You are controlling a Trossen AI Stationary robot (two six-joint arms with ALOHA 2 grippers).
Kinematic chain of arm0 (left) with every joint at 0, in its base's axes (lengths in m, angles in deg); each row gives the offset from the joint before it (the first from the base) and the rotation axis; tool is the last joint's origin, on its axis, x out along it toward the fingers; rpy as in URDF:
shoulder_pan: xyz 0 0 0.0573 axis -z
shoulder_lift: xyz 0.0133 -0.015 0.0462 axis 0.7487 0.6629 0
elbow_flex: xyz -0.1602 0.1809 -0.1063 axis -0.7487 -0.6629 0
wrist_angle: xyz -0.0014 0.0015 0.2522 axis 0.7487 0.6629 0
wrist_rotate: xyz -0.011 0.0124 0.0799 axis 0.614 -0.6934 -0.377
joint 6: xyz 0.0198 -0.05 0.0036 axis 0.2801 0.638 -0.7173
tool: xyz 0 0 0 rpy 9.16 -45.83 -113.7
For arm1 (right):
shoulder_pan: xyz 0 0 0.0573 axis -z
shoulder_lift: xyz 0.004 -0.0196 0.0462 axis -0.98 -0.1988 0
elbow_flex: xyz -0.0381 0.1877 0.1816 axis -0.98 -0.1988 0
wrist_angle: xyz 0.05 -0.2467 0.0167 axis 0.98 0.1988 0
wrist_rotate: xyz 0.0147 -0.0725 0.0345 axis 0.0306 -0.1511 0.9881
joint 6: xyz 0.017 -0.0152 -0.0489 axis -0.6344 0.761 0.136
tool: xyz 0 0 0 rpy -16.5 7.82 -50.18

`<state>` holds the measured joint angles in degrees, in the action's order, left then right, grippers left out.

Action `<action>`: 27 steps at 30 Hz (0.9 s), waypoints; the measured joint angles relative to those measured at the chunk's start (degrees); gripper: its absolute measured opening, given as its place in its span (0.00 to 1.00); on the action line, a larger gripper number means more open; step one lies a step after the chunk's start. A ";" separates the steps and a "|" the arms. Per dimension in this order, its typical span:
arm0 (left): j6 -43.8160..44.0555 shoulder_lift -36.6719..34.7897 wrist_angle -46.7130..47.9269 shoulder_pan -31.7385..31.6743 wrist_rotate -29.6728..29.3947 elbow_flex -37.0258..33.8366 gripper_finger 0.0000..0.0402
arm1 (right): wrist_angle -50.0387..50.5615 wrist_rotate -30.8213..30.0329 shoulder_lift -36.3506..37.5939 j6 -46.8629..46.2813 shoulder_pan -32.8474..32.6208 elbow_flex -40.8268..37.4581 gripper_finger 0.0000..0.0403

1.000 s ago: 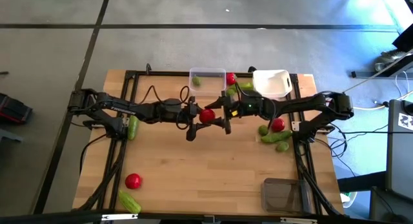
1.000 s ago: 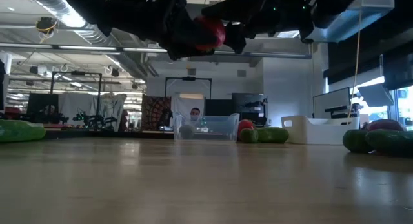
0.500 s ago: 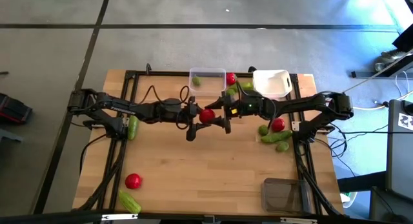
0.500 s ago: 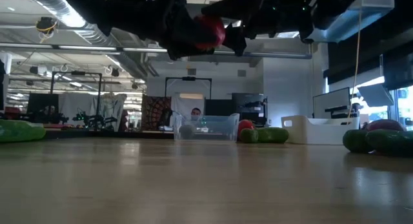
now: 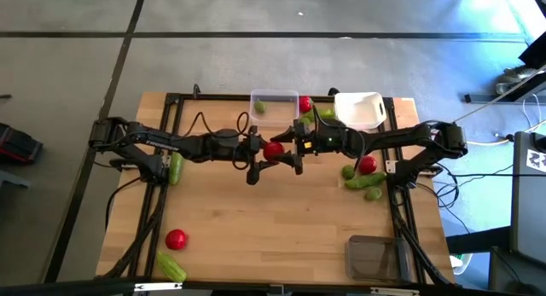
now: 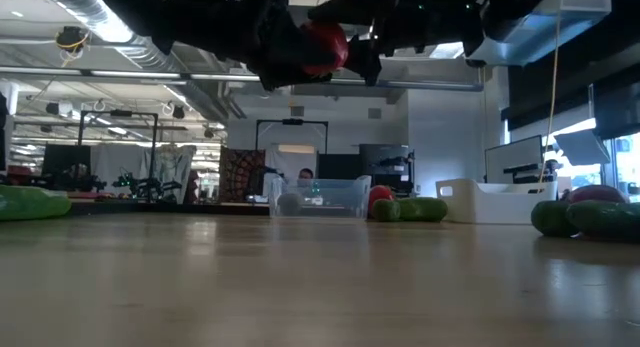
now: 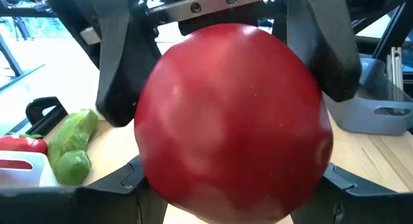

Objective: Sort produce into baskets
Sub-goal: Put the red tomato into the white bin

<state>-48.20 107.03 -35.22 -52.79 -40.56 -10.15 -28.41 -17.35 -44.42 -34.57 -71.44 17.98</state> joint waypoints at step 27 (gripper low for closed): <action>0.35 -0.09 -2.58 0.04 0.06 0.11 0.60 | -0.66 -1.72 -0.39 1.38 -0.04 0.00 0.82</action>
<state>-47.85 106.95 -37.80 -52.75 -40.50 -10.04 -29.07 -19.07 -44.81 -33.19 -71.48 17.98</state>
